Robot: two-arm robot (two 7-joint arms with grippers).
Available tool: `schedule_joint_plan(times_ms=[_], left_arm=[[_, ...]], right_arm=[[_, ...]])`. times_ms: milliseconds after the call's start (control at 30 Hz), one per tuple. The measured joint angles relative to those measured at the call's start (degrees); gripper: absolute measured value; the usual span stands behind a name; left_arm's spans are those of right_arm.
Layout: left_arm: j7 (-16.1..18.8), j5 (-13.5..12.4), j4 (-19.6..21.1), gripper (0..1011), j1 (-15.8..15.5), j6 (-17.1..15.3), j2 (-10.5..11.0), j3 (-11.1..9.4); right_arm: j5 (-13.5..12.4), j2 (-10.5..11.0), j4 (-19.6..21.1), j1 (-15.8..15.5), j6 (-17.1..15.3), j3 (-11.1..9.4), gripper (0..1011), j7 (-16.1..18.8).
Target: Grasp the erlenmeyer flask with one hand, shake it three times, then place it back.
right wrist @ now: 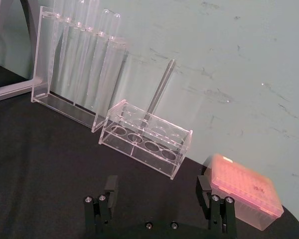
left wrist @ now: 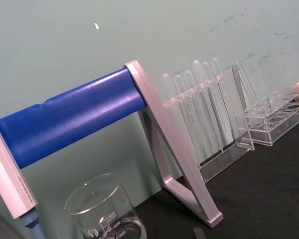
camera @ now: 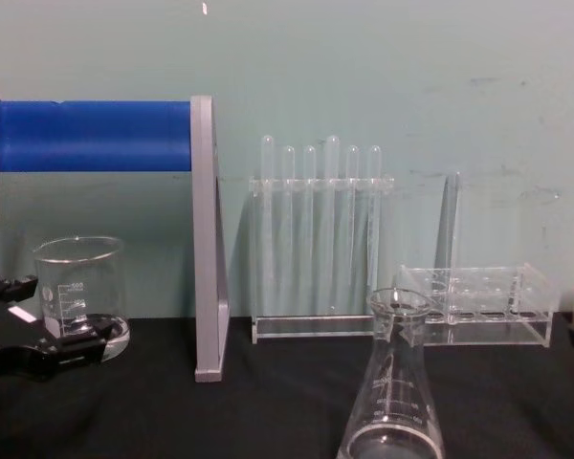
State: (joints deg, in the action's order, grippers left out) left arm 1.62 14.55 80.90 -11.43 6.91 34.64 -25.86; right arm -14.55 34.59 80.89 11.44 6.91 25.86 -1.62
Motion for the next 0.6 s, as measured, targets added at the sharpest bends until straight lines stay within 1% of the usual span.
schedule_joint_plan(times_ms=[600], left_arm=[[0.0, 0.0, 0.0, 1001, 0.0, 0.0, 0.0, 0.0]], right_arm=[[0.0, 0.06, 0.0, 0.0, 0.0, 0.0, 1002, 0.0]])
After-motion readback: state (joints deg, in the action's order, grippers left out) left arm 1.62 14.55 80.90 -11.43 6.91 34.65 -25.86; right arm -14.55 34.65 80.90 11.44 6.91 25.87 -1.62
